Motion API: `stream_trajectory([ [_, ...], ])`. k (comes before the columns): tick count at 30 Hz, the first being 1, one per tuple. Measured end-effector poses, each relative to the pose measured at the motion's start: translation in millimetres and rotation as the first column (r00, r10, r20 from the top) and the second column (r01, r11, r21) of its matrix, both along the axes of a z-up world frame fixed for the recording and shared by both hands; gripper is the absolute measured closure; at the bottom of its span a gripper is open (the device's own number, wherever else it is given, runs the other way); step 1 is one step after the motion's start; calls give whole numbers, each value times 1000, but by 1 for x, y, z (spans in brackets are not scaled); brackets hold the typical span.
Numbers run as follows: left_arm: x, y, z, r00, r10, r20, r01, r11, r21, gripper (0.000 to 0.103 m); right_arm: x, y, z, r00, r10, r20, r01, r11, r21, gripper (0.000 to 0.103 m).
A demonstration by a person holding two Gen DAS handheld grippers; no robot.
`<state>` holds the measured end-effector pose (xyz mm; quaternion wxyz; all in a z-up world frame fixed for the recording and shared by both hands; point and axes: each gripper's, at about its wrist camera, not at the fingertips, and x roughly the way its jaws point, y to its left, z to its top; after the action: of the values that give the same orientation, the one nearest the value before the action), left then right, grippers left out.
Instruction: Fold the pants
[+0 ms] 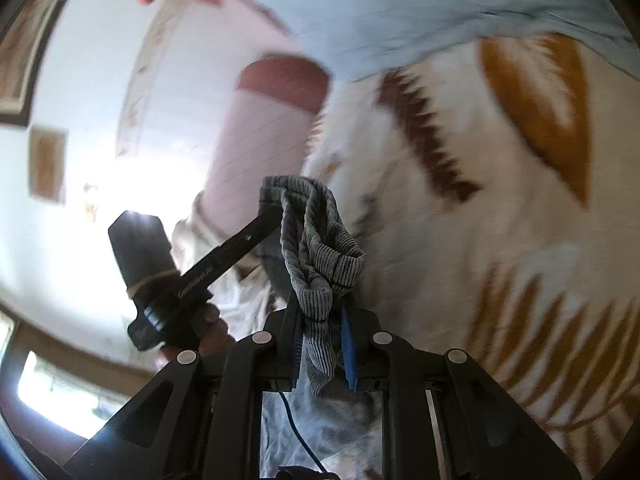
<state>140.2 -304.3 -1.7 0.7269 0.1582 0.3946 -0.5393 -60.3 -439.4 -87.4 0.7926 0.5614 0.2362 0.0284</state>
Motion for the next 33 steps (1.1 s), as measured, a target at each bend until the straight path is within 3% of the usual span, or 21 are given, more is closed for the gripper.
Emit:
stream_trajectory([
  [6,-6,48,20,998,56,26,-54,997,-53,83,5,35,27,991,101,89,-92,991,-96,88],
  [11,-6,94,21,994,109,28,-107,992,-72,83,11,64,36,978,176,108,-160,976,-146,88],
  [18,1,152,8,985,173,13,-171,983,-70,83,24,121,32,951,301,73,-283,940,-189,88],
  [24,7,186,-20,978,207,4,-207,978,-22,83,37,167,17,923,386,4,-376,902,-214,88],
  [33,26,242,-47,941,333,-56,-335,942,-32,83,49,199,-5,896,436,-78,-442,872,-209,88],
])
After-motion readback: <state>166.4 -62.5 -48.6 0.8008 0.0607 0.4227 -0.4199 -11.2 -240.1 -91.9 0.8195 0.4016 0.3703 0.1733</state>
